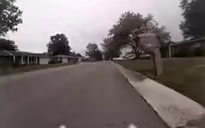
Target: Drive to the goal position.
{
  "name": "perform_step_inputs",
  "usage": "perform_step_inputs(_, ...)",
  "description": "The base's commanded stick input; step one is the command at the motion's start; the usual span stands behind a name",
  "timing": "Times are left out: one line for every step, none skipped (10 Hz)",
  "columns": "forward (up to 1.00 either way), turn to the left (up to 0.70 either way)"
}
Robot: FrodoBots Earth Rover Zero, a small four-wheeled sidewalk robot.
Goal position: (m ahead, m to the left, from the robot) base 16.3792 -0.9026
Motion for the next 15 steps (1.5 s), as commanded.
perform_step_inputs(1.0, 0.0)
perform_step_inputs(1.0, 0.0)
perform_step_inputs(1.0, 0.0)
perform_step_inputs(1.0, 0.0)
perform_step_inputs(1.0, -0.07)
perform_step_inputs(1.0, -0.23)
perform_step_inputs(1.0, -0.34)
perform_step_inputs(1.0, -0.14)
perform_step_inputs(1.0, 0.0)
perform_step_inputs(1.0, 0.0)
perform_step_inputs(1.0, 0.0)
perform_step_inputs(1.0, -0.09)
perform_step_inputs(1.0, -0.33)
perform_step_inputs(1.0, -0.38)
perform_step_inputs(1.0, -0.24)
